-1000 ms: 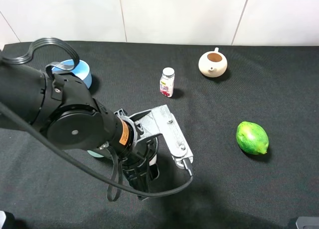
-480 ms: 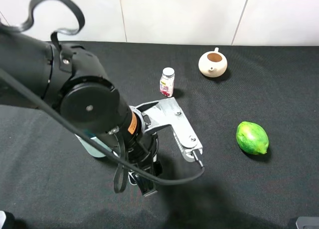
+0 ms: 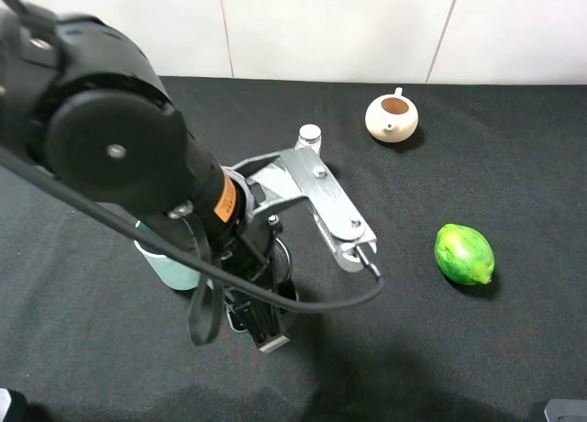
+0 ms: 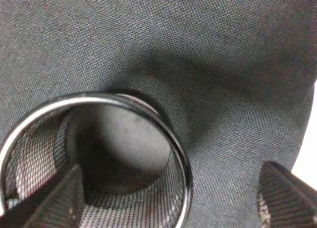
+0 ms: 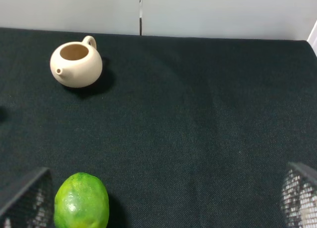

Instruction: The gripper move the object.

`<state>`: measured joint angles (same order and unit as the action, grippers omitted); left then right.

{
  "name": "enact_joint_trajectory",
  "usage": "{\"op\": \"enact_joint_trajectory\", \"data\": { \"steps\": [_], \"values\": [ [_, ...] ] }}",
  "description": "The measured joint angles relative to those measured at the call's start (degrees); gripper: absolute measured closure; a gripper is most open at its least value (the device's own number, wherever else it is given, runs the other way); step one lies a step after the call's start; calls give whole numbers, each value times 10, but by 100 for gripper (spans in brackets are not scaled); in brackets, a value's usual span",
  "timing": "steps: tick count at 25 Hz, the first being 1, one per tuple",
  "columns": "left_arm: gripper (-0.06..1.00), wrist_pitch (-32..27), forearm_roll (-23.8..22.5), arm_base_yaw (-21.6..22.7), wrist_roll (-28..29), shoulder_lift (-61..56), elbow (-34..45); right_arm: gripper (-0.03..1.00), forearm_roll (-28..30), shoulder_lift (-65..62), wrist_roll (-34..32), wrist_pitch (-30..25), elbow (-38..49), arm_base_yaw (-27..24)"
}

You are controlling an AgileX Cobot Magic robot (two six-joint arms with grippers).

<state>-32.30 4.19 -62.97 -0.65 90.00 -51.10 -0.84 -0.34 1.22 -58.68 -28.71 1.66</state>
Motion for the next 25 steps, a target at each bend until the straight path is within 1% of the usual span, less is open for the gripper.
{"op": "enact_joint_trajectory", "data": {
  "steps": [6,9,13,16,18,21,25],
  "values": [
    [13,-49,-9,0,38,-32,-13,27,0,0,0,0,0,0],
    [9,-84,-30,0,63,-40,-33,27,0,0,0,0,0,0],
    [7,-135,-64,0,94,-53,-69,27,-1,0,0,0,0,0],
    [1,-174,-85,0,123,-62,-93,27,-2,0,0,0,0,0],
    [-2,-198,-89,0,141,-69,-105,27,-4,0,0,0,0,0],
    [-4,-229,-90,0,161,-78,-119,27,-5,0,0,0,0,0],
    [-5,-248,-90,0,193,-102,-124,27,-6,0,0,0,0,0]
  ]
}}
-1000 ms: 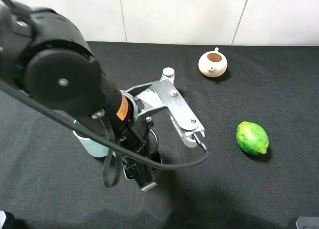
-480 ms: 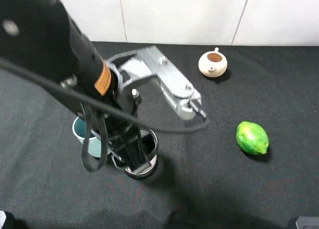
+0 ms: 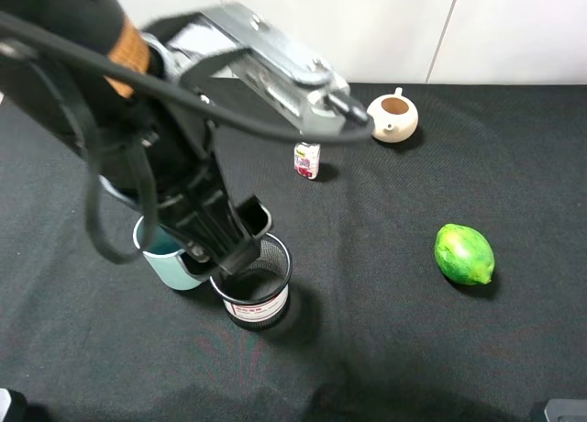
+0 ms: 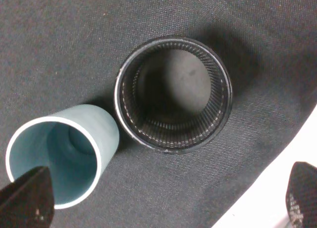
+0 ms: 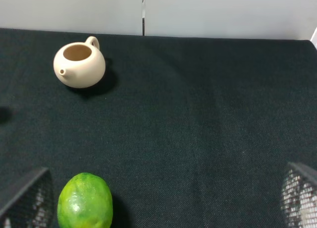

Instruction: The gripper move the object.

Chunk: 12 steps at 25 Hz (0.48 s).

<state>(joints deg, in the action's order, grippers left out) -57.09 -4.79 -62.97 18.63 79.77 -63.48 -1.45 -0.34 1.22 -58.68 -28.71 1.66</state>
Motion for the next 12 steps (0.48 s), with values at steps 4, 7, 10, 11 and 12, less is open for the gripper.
{"op": "enact_joint_trajectory", "data": {
  "steps": [4,7,10,11,12],
  "values": [
    [-5,-8,0,0,39,-37,0,27,0,0,0,0,0,0],
    [-5,-17,0,0,53,-66,0,27,0,0,0,0,0,0],
    [-5,-37,0,0,55,-94,0,27,0,0,0,0,0,0],
    [-5,-45,0,0,55,-104,0,27,0,0,0,0,0,0],
    [-5,-54,0,0,55,-111,0,27,0,0,0,0,0,0]
  ]
}}
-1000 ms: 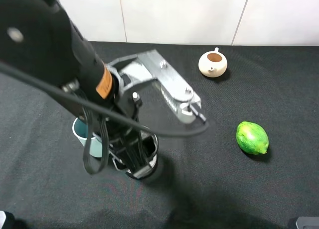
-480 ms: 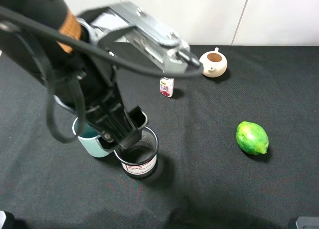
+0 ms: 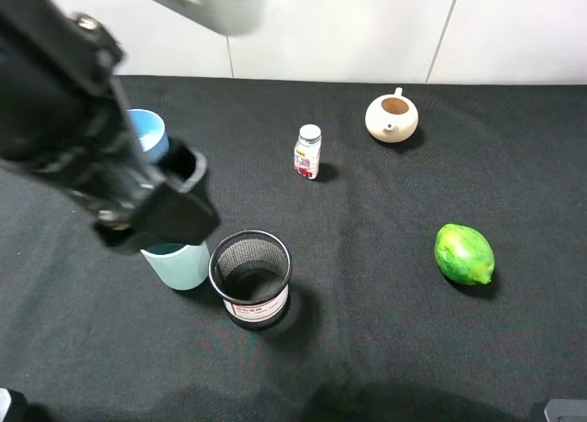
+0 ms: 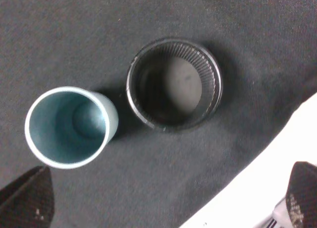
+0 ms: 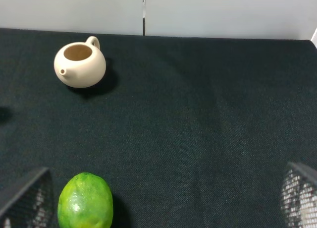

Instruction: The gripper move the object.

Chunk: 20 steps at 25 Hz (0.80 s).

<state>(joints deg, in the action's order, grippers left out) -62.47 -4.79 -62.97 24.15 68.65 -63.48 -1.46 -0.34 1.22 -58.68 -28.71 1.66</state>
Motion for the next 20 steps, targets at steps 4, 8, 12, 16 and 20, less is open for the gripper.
{"op": "enact_joint_trajectory", "data": {
  "steps": [4,8,12,16,20],
  "values": [
    [-5,-27,0,0,1,-34,0,27,0,0,0,0,0,0],
    [-5,-50,6,0,1,-69,0,27,0,0,0,0,0,0],
    [-5,-51,28,0,1,-98,0,27,0,0,0,0,0,0],
    [-5,-51,32,0,-25,-113,0,27,0,0,0,0,0,0],
    [-5,-51,25,0,-67,-118,0,27,0,0,0,0,0,0]
  ]
}}
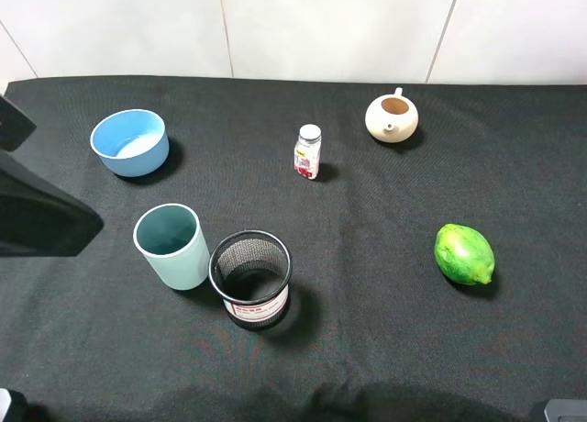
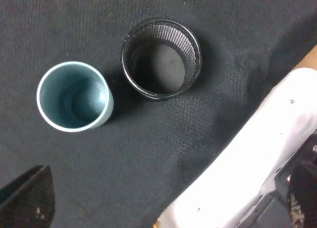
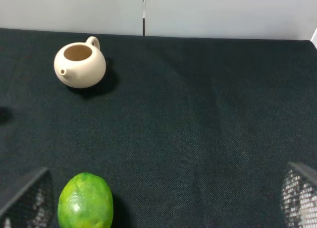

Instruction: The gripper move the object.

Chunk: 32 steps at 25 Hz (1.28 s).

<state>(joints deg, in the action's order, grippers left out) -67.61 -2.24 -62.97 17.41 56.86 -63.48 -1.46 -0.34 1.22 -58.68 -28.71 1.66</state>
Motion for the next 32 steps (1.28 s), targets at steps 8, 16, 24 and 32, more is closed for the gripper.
{"op": "enact_joint_trajectory", "data": {
  "steps": [8,16,24,32],
  "values": [
    [-5,0,-59,0,-9,0,0,27,0,0,0,0,0,0],
    [-5,0,-108,7,-15,-13,0,27,0,0,0,0,0,0],
    [-5,-1,-104,123,-22,-82,37,27,0,0,0,0,0,0],
    [-5,-1,-31,311,-83,-201,135,27,0,0,0,0,0,0]
  ]
}}
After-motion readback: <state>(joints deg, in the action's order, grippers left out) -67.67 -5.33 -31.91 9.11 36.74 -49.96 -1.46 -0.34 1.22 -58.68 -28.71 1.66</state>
